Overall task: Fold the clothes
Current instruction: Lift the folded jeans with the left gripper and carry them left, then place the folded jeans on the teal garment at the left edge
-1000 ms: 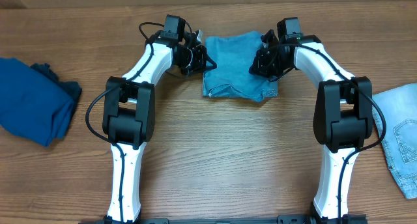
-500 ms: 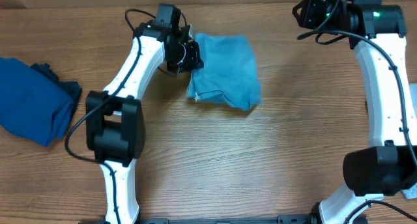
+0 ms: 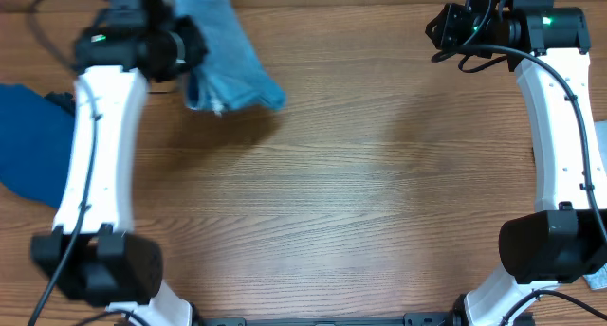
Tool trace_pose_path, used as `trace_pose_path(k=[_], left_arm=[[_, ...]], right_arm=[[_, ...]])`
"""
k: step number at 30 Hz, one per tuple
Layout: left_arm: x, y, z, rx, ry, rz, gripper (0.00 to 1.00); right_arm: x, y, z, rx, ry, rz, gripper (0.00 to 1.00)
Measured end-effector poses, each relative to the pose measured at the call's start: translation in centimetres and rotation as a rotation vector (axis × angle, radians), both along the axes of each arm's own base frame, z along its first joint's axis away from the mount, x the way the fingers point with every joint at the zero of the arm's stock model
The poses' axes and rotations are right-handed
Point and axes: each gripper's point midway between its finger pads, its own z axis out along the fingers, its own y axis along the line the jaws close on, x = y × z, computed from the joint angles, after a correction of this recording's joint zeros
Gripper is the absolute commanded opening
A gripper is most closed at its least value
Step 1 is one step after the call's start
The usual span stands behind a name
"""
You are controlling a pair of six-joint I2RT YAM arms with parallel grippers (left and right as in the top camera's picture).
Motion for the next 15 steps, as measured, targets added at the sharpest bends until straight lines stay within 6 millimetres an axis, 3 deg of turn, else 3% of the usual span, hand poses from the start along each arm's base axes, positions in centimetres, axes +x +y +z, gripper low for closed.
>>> trace_pose_path(k=[3,5,11,15], left_arm=[[-2.0,5.3,4.7,0.009,-0.102,0.123,0.04],[-4.1,8.5,6.4,0.000,-0.117,0.194,0.04],[-10.3,20.9,6.2,-0.026,-0.088,0.412,0.04],[-12.0,26.5,8.3,0.015,-0.226,0.428,0.04]], right_arm=[[-0.3,0.2,-0.2,0.000,0.012,0.004,0.18],[-0.4,0.2,-0.3,0.000,0.019,0.005,0.18],[-0.7,0.2,-0.5,0.000,0.038,0.006,0.18],[-0.8,0.2,-0.5,0.000,0.038,0.005,0.18]])
